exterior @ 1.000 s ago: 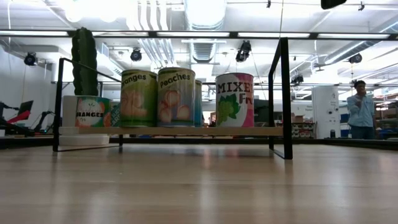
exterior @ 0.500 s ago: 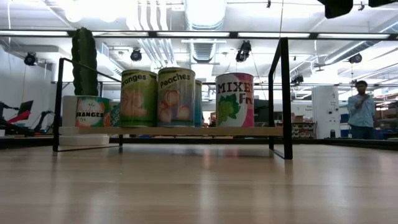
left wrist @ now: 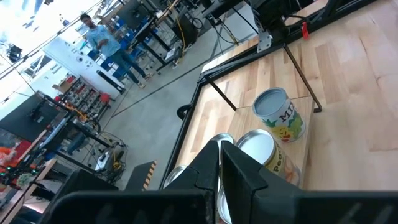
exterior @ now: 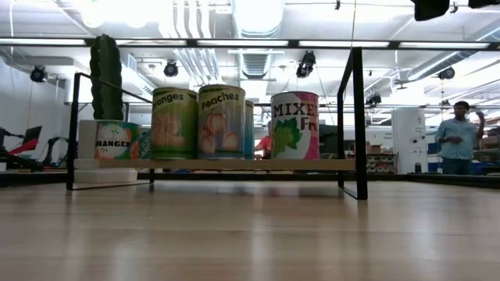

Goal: Pick and place cans onto a shelf
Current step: Return to Home Position

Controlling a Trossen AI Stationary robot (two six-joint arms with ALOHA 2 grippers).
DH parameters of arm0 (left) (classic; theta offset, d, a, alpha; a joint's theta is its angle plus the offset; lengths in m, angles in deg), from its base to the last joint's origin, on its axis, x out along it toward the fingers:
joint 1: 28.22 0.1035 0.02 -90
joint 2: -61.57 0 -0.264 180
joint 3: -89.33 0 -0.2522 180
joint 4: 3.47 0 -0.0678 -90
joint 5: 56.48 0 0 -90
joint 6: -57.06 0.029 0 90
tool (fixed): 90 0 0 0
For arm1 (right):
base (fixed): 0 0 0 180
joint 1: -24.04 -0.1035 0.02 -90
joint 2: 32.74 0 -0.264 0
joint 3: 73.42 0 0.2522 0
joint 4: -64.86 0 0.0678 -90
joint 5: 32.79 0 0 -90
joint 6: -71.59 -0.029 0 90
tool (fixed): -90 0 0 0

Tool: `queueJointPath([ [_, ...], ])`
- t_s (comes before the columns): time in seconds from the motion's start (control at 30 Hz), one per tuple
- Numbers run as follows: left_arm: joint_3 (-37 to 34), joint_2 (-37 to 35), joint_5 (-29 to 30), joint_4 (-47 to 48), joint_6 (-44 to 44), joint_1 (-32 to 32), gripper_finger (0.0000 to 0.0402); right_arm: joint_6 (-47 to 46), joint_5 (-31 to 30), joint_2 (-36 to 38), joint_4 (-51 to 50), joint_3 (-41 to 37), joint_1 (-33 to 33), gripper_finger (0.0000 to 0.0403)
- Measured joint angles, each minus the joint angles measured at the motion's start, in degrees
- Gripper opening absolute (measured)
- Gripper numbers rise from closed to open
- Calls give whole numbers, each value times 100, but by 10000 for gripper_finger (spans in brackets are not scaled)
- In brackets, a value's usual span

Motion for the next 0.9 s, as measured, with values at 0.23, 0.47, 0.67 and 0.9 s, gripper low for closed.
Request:
queueJointPath([
  [0.23,0,6,0,4,30,0,0,-25,0,312,-203,-113,2,327],
  [0.47,0,6,2,4,30,7,0,-62,0,695,-214,-416,2,327],
  [0.67,-1,6,2,4,32,7,0,-122,-13,1087,-179,-707,0,327],
  [0.9,0,6,2,4,32,7,0,-108,-155,1736,-212,-1039,0,327],
])
